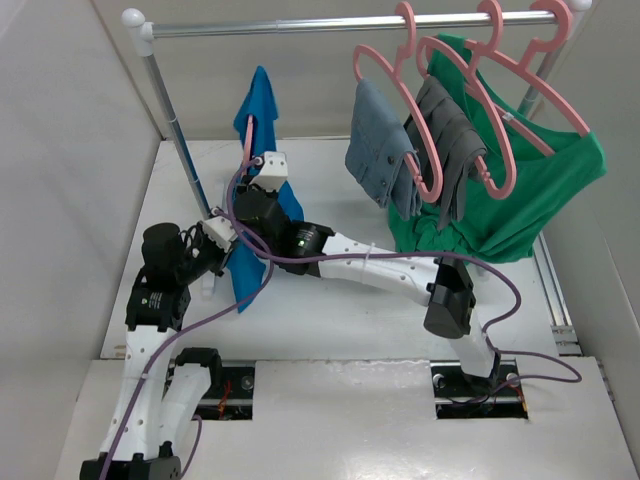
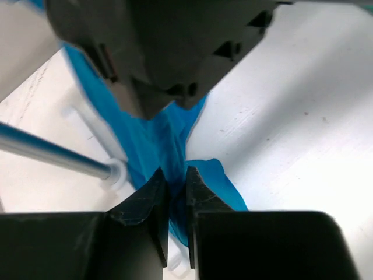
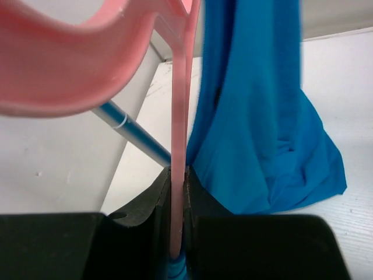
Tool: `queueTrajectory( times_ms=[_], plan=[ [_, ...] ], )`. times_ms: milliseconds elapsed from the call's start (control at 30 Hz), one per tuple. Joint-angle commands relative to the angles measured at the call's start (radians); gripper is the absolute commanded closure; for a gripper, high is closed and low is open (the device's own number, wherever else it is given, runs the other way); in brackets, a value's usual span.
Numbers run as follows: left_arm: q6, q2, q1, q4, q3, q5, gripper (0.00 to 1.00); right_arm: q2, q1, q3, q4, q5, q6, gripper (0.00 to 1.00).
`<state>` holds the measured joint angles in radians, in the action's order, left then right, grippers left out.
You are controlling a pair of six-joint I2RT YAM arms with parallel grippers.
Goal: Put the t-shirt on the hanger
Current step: Place tshirt on hanger
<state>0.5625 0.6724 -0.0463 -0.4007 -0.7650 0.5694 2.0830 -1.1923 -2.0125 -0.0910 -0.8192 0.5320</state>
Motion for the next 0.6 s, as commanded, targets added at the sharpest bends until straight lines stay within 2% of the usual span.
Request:
queueTrajectory(
  times_ms=[0,100,267,300,367,433,567],
  plan=[
    [0.073,0.012,-0.023,0.040,-0.016,-0.008,1.00,-0.032,-0.050,0.001,0.063,0.075,-0.021,1.00],
    [0.022,-0.022,-0.023,0.040,-0.028,-0.054,1.00,-0.053,-0.050,0.037,0.063,0.065,-0.021,1.00],
    [0.022,-0.077,-0.023,0.049,-0.011,-0.072,1.00,-0.083,-0.050,0.080,0.063,0.065,0.016,1.00],
    [0.022,-0.089,-0.023,0.049,-0.011,-0.072,0.76,-0.083,-0.050,0.080,0.063,0.065,0.038,1.00],
    [0.031,-0.089,-0.023,0.049,0.003,-0.033,0.55,-0.083,-0.050,0.068,0.063,0.077,0.057,1.00],
    [0.051,-0.063,-0.023,0.037,0.003,0.025,0.40,-0.072,-0.050,0.055,0.063,0.086,0.088,1.00],
    [0.089,-0.014,-0.023,0.017,0.003,0.064,0.29,-0.072,-0.050,0.046,0.063,0.144,0.109,1.00]
  ],
)
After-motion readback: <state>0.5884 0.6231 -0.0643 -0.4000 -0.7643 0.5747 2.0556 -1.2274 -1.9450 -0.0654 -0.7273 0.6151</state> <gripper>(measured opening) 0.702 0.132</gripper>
